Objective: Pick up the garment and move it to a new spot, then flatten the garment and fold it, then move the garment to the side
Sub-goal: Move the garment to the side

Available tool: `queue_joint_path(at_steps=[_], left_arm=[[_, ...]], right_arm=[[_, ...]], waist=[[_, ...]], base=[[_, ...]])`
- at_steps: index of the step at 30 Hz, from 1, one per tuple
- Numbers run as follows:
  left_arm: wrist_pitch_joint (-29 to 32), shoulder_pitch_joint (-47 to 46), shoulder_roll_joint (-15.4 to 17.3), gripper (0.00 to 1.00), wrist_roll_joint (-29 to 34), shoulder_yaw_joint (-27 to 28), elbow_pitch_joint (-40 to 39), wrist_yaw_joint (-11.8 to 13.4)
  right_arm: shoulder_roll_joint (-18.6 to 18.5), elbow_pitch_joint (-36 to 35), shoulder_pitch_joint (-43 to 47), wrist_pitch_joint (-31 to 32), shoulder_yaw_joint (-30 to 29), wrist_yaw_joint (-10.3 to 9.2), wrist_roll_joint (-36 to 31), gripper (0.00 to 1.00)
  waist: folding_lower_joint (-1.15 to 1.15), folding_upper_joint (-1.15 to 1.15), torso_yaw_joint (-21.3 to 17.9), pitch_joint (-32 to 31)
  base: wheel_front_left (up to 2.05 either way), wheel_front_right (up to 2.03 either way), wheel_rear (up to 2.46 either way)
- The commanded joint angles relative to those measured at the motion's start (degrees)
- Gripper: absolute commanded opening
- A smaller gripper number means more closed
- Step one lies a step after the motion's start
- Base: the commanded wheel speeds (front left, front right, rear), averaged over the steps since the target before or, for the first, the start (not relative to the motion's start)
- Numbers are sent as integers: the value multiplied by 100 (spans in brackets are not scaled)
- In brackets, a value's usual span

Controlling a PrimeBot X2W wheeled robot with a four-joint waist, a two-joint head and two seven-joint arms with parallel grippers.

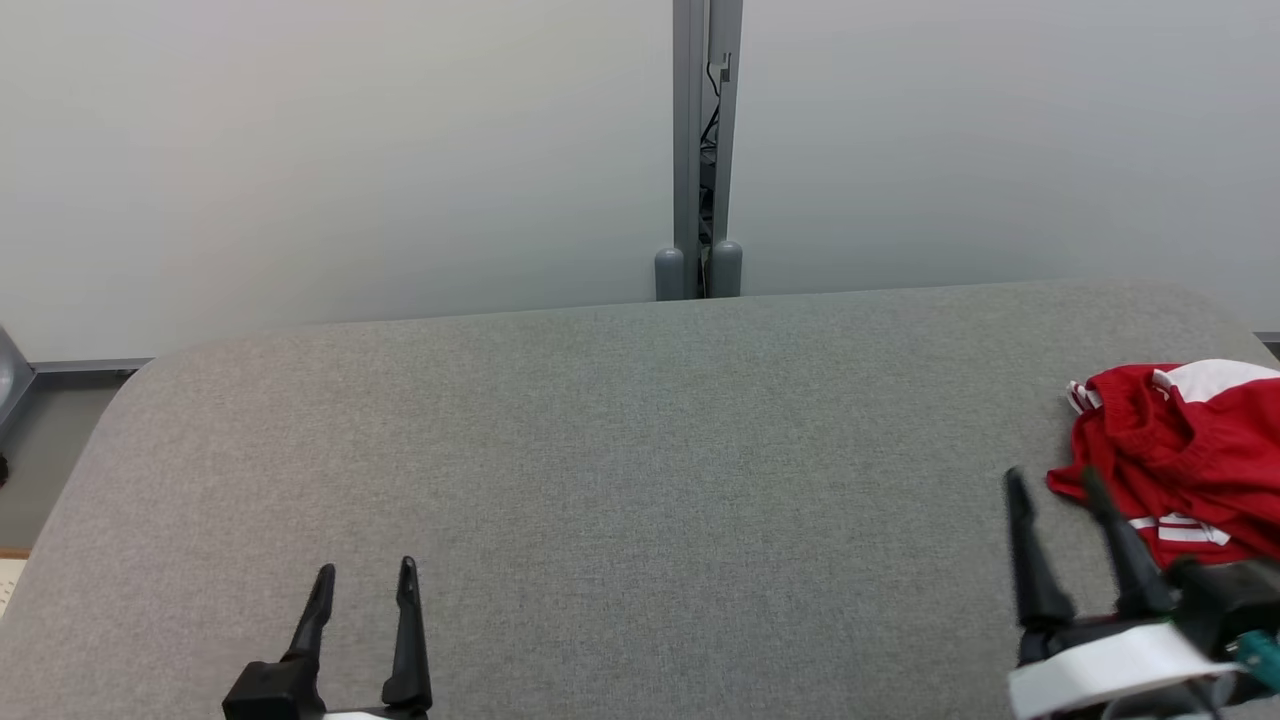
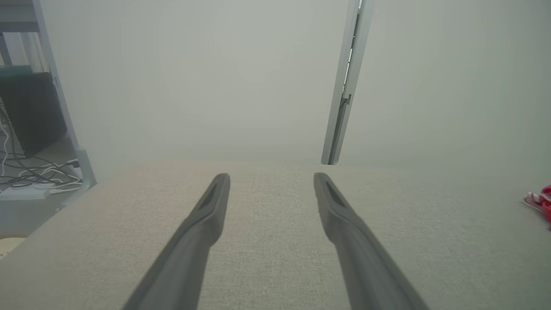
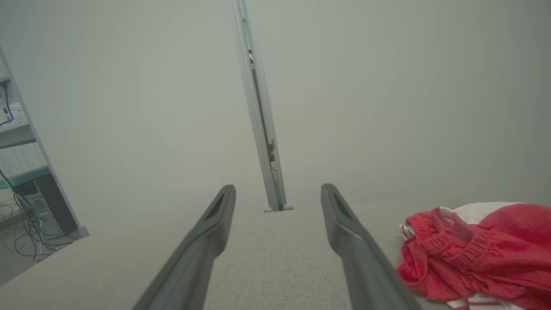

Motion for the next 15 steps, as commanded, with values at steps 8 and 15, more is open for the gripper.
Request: queue_joint_path(at_steps=[8,15], left_arm=[[-19,128,23,100,71,-29,43,9],[-19,116,20,100,22,-74,29,63]], right_arm=[[-75,174,174,3,215,0,-359,100],[-36,159,124,3,266,0,-499,100]], waist=[[0,0,-65,-56],[0,0,-64,-42]], base=[[0,0,0],[0,0,0]])
